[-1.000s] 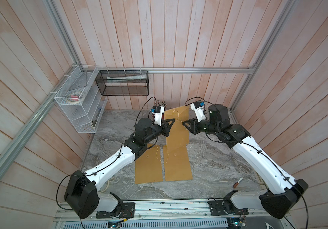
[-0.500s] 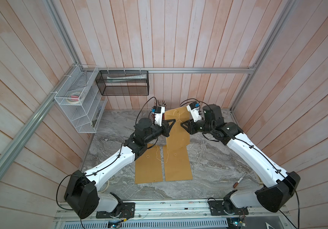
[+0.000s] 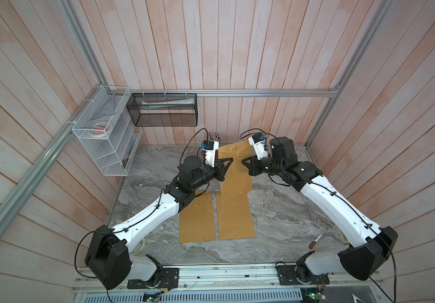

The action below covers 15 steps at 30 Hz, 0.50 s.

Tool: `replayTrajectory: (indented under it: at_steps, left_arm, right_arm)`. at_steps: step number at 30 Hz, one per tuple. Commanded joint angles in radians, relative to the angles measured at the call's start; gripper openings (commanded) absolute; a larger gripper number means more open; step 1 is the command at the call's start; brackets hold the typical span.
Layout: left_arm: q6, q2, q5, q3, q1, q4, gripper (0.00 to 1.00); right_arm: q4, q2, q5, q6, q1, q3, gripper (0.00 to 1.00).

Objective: Open the file bag

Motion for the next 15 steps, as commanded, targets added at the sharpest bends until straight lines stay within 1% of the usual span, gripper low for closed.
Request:
replayTrajectory:
  at_steps: [1,3,7,11,15]
  left_arm:
    - [-0.008,-0.006,0.019,0.010,-0.002,0.030,0.00]
    - [-0.013,-0.006,0.019,0.005,-0.003,0.035,0.00]
    - [-0.019,-0.006,0.025,-0.004,-0.003,0.044,0.00]
    - [-0.025,-0.006,0.026,-0.013,-0.003,0.049,0.00]
    - [-0.029,-0.004,0.028,-0.018,-0.003,0.055,0.00]
  right_arm:
    - [0.025,-0.018,-0.003,0.011,-0.007,0.018,0.00]
    - [0.031,-0.020,-0.007,0.015,-0.011,0.026,0.00]
    - [0.054,-0.013,-0.059,0.021,-0.011,0.041,0.00]
    - [0.074,-0.005,-0.080,0.028,-0.011,0.057,0.00]
    - [0.097,0.002,-0.125,0.039,-0.011,0.079,0.00]
